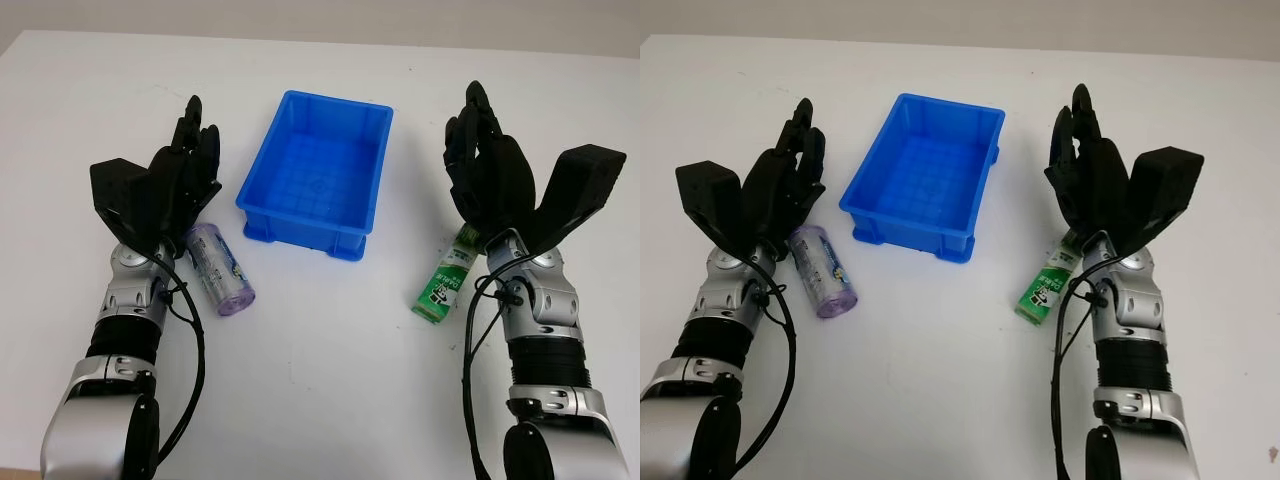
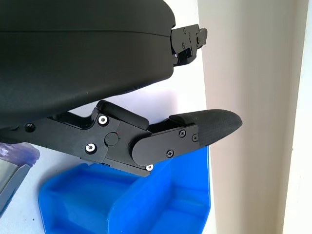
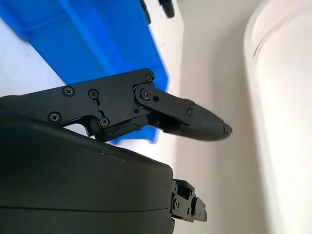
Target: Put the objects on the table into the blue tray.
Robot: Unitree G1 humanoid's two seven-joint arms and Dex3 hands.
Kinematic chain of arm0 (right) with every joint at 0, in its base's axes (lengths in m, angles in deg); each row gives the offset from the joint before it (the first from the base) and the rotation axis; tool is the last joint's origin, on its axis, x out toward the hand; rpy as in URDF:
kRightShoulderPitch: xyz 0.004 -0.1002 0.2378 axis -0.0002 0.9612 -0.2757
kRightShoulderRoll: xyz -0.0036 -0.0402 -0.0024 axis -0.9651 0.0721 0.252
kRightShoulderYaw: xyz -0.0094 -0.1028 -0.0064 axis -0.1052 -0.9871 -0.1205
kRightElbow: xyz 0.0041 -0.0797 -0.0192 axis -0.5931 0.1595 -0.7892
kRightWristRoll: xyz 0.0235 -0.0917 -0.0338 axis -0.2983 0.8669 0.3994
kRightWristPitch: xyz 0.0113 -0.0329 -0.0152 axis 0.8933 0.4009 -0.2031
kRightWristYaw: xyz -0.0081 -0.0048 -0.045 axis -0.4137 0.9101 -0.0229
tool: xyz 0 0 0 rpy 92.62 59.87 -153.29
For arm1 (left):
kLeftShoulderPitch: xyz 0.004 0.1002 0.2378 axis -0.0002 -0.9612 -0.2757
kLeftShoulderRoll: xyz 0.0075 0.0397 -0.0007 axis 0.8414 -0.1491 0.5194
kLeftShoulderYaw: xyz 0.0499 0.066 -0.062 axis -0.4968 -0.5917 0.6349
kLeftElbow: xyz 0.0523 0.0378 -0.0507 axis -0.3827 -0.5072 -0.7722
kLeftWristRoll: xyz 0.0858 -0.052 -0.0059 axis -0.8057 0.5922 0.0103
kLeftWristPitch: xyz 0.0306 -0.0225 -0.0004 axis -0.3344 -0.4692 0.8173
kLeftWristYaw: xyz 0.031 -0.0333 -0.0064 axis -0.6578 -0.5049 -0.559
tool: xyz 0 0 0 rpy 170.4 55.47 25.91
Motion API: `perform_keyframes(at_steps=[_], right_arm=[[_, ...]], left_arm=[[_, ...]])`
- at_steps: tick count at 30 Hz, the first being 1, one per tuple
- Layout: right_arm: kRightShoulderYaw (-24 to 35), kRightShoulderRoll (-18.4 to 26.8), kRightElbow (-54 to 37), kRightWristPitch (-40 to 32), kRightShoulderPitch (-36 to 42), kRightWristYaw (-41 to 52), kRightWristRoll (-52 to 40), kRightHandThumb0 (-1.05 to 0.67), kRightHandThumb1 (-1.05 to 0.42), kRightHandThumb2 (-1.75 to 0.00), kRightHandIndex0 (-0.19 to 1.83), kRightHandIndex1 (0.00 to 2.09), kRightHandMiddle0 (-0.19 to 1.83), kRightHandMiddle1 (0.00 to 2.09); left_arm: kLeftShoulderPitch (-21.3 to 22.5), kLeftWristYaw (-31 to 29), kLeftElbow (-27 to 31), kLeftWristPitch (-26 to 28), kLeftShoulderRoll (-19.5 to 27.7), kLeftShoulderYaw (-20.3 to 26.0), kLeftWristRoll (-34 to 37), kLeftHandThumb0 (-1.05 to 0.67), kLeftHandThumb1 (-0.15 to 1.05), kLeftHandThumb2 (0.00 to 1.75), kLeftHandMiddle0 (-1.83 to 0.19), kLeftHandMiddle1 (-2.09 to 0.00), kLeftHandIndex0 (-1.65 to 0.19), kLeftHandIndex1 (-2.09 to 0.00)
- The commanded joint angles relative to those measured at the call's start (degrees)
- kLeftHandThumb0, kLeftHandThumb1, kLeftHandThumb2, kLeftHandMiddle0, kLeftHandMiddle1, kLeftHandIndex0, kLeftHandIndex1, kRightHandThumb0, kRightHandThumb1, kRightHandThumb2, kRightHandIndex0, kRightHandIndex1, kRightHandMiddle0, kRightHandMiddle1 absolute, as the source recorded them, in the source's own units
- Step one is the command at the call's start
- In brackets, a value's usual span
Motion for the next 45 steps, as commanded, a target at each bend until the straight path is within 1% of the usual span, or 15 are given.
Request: perform_keyframes(at_steps=[1,2,4,6,8,12,16,20,24,32,33,35,37,40,45], right_arm=[[0.49,5.15,-3.64,2.21,-0.97,2.12,1.84,-0.63,-1.05,-0.5,-0.07,0.07,-0.1,0.06],[0.12,8.07,-4.65,3.6,-1.31,3.75,3.57,-0.66,-1.04,-0.31,0.06,0.15,-0.08,0.36],[-1.04,13.72,-6.85,4.04,-1.88,6.99,6.92,-0.64,-1.0,-0.11,0.16,0.24,-0.17,0.84],[-1.74,18.92,-9.9,1.97,-2.23,10.97,8.27,-0.57,-0.92,-0.06,0.19,0.26,-0.15,0.92],[-2.97,24.99,-13.02,1.21,-2.26,15.49,10.85,-0.43,-0.74,-0.05,0.26,0.27,0.04,0.74],[-5.54,32.35,-15.27,6.6,-0.55,19.96,18.2,-0.44,-0.66,-0.05,0.42,0.16,0.41,0.22],[-8.25,37.58,-14.35,14.75,1.9,23.85,24.23,-0.46,-0.65,-0.05,0.43,0.11,0.46,0.1],[-10.84,40.95,-15.53,17.29,3.24,26.81,29.69,-0.45,-0.7,-0.07,0.41,0.08,0.46,0.07],[-13.08,43.28,-16.91,18.92,3.45,29.9,33.6,-0.37,-0.73,-0.07,0.5,0.11,0.5,0.07],[-15.88,42.02,-18.38,19.2,3.72,33.83,33.52,-0.39,-0.77,-0.07,0.57,0.11,0.56,0.07],[-16.79,41.96,-19.08,18.41,3.61,34.55,34.17,-0.41,-0.79,-0.06,0.62,0.4,0.54,0.06],[-18.52,41.62,-20.03,17.39,3.35,35.88,35.2,-0.42,-0.8,-0.05,0.36,0.8,0.53,0.05],[-19.79,41.25,-20.59,15.92,3.49,37.22,35.58,-0.38,-0.81,-0.05,0.26,0.62,0.51,0.05],[-20.09,40.37,-21.07,16.59,5.67,35.87,36.4,-0.33,-0.81,-0.05,0.39,0.28,0.52,0.06],[-21.02,38.38,-20.23,19.65,9.27,32.96,36.98,-0.32,-0.79,-0.05,0.54,0.28,0.61,0.09]], left_arm=[[-0.1,0.08,-0.1,-1.23,0.28,0.0,-0.44,-0.71,1.05,0.68,0.18,-0.05,0.17,-0.06],[-0.17,0.06,-0.14,-1.54,0.37,0.08,-0.4,-0.71,1.05,0.68,0.18,-0.05,0.17,-0.06],[-0.2,-0.21,-0.25,-1.79,0.51,0.25,-0.14,-0.71,1.05,0.68,0.18,-0.05,0.18,-0.05],[-0.22,-0.43,-0.09,-1.44,0.58,0.29,0.06,-0.71,1.05,0.68,0.18,-0.05,0.18,-0.05],[-0.16,-0.6,-0.12,-1.38,0.66,0.25,0.05,-0.71,1.05,0.68,0.19,-0.05,0.19,-0.05],[0.17,-0.59,-0.23,-0.97,0.52,0.21,0.04,-0.71,1.05,0.68,0.18,-0.05,0.18,-0.05],[0.55,-0.49,-0.37,-0.47,0.38,0.04,-0.08,-0.71,1.05,0.67,0.17,-0.06,0.17,-0.06],[0.98,-0.62,-0.61,-0.42,0.35,-0.03,-0.1,-0.72,1.05,0.66,0.18,-0.05,0.18,-0.05],[1.04,-0.72,-0.63,-0.21,0.47,0.15,0.1,-0.71,1.05,0.66,0.18,-0.05,0.18,-0.05],[0.94,-1.08,-0.49,-0.14,0.8,0.06,-0.06,-0.72,1.05,0.66,0.18,-0.05,0.18,-0.05],[0.95,-0.94,-0.43,-0.08,0.85,0.04,-0.17,-0.71,1.05,0.66,0.17,-0.06,0.17,-0.06],[1.04,-0.85,-0.47,0.03,0.91,0.11,-0.17,-0.71,1.05,0.66,0.17,-0.06,0.17,-0.06],[1.12,-1.1,-0.58,0.15,0.94,0.23,0.06,-0.71,1.05,0.66,0.17,-0.05,0.17,-0.06],[1.04,-1.08,-0.34,0.43,0.97,0.16,-0.03,-0.72,1.05,0.65,0.17,-0.05,0.17,-0.05],[1.03,-1.24,-0.52,0.28,1.21,0.09,-0.19,-0.71,1.05,0.66,0.18,-0.05,0.18,-0.05]])
